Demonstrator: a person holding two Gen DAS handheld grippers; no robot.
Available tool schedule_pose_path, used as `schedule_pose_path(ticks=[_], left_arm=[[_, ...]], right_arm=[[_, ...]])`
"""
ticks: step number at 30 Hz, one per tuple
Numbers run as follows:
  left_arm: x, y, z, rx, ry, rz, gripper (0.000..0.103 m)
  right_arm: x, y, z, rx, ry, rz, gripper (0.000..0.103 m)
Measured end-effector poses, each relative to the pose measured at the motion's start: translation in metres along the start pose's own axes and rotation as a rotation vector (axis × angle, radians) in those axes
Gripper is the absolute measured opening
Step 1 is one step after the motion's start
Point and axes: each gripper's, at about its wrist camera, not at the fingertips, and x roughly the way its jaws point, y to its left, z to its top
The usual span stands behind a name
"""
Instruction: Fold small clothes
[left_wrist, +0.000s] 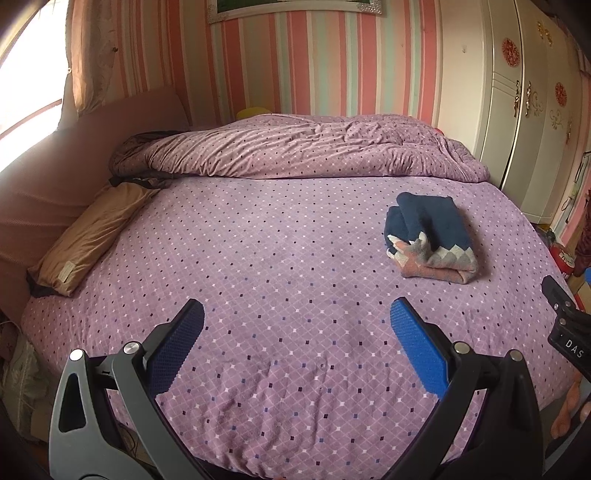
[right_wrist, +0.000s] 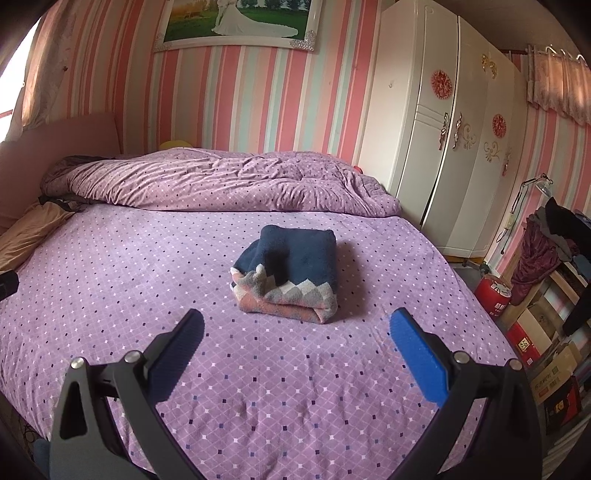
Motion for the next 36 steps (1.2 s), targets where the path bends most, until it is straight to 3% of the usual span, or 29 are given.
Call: schedule_pose_path(ticks=[14,36], left_arm=[[-0.0073,-0.0067,-0.0008,0.024,-0.047,0.012,0.1],[-0.0079,0.0005,0.0038,-0.006,-0.012,-0.025,0.1]], right_arm=[[0.0054,-0.0003,-0.0012,-0.021,0.005,-0.016,0.101],[0.0019,0.0,0.0025,-0.028,-0.005,-0.02,0.101]])
